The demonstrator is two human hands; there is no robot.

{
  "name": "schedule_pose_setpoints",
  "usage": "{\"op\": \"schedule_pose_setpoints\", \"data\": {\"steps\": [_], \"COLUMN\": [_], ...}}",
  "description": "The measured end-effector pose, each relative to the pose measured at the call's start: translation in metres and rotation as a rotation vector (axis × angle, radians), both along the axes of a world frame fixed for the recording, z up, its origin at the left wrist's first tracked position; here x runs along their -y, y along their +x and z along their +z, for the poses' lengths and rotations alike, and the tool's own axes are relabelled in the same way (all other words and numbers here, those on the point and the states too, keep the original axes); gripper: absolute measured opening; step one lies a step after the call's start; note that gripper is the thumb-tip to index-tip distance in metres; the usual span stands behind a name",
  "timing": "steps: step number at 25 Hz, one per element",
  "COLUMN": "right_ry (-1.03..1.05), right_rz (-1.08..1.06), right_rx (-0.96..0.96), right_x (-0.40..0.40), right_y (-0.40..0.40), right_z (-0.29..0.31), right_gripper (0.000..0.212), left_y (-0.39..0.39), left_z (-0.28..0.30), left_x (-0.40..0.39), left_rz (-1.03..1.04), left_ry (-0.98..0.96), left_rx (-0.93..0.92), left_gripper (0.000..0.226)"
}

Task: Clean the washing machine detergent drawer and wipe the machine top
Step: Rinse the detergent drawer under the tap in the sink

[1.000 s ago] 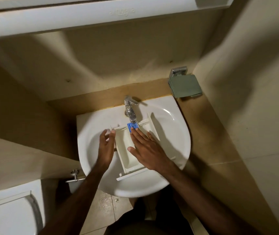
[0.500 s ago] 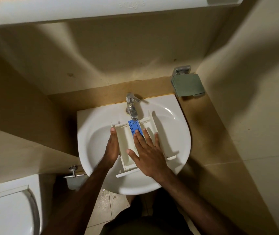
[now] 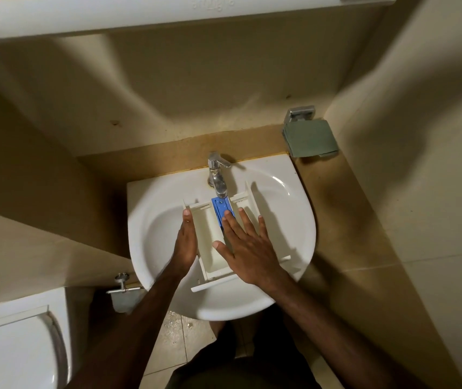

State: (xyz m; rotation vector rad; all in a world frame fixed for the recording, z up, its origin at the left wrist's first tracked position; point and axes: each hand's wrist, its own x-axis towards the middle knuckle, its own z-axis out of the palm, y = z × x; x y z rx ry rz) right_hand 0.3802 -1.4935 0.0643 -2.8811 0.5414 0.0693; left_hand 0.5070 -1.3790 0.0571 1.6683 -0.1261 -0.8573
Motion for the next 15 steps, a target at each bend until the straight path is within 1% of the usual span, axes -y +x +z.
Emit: {"op": "schedule_pose_setpoints", "data": {"steps": [4, 7, 9, 11, 12, 14, 15], "right_ry": [0.134, 0.161, 0.12, 0.122, 0.067, -0.045, -0.055], "right_rz": [-0.025, -0.044, -0.084, -0.134, -0.15, -0.17, -0.179], "right_rx": [-0.081, -0.014, 0.027, -0.073, -0.115, -0.18, -0.157], "right_x": [-0.009, -0.033, -0.04, -0.036, -0.035, -0.038, -0.041], "right_y": [0.006, -0.025, -0.035, -0.024, -0.017, -0.006, -0.001], "right_z": [0.009, 0.01, 0.008, 0.014, 0.022, 0.041, 0.048], "right_gripper": [0.083, 0.083, 0.078, 0.074, 0.07, 0.052, 0.042], "left_y": [-0.001, -0.002, -0.003, -0.003, -0.002, -0.003, -0.003], "left_z": [0.003, 0.003, 0.0, 0.001, 0.001, 0.001, 0.0], "left_x": [-0.002, -0.001, -0.001, -0.001, -0.001, 0.0, 0.0], "left_rz": [-0.014, 0.004, 0.019, 0.014, 0.01, 0.017, 0.024], "left_ry": [-0.006, -0.018, -0.012, -0.008, -0.007, -0.01, -0.01], "left_rx": [-0.007, -0.003, -0.004, -0.017, -0.024, -0.031, -0.028], "left_gripper": [0.078, 0.077, 0.076, 0.076, 0.076, 0.077, 0.075]}}
